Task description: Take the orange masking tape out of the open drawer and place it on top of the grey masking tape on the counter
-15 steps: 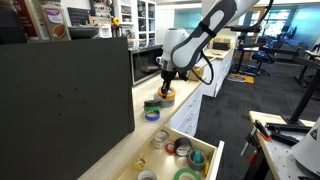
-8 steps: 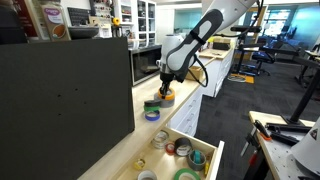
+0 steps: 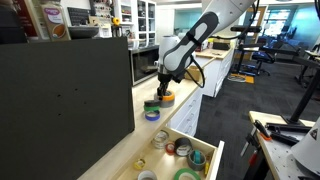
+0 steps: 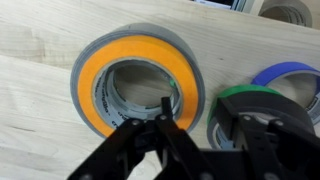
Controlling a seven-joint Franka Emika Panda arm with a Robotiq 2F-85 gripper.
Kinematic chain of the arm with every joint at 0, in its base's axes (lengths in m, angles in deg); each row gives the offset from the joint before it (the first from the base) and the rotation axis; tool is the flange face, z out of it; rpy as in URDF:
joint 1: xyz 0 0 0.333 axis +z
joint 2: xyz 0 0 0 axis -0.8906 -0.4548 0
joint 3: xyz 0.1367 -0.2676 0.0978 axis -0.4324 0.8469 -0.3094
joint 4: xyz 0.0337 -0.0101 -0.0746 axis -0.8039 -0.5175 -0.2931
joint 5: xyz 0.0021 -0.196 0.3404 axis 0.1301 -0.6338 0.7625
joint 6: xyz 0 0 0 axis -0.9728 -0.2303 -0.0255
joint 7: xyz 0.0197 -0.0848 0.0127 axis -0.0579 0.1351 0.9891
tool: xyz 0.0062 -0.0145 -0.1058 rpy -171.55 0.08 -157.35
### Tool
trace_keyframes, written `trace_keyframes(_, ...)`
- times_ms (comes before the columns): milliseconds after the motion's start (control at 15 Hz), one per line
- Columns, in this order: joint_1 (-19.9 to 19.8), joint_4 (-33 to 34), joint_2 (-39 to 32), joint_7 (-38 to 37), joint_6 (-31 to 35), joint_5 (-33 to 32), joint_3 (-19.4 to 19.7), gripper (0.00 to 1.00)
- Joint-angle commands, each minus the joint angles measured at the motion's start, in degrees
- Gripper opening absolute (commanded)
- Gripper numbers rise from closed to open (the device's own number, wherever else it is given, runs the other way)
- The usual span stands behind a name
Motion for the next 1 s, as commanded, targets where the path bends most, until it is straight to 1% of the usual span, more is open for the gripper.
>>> trace_keyframes(0,-0.02,-3.46,5.01,0.27,-1.86,0.32,-1.46,0.82)
trace_keyframes(133,0.97,-6.24,8.11,-0.24,-2.51,-0.28,-1.47,0.95)
trace_keyframes(267,1.29,-9.19,11.59,0.09,-4.64,0.35,-2.23,1.0)
trace_keyframes(533,0.53,-14.7,19.04,3.19,-13.31,5.18,-5.31,1.0)
trace_keyframes(667,0.98,-17.02,22.48,4.53,-17.32,7.51,-5.69,1.0)
trace_keyframes(800,1.62,-19.02,25.27,5.23,-19.97,9.02,-5.54,1.0)
trace_keyframes(867,2.35,-14.61,20.25,3.77,-17.83,7.41,-4.56,1.0)
trace_keyframes(933,2.51,-15.68,21.66,4.05,-18.81,7.88,-4.54,1.0)
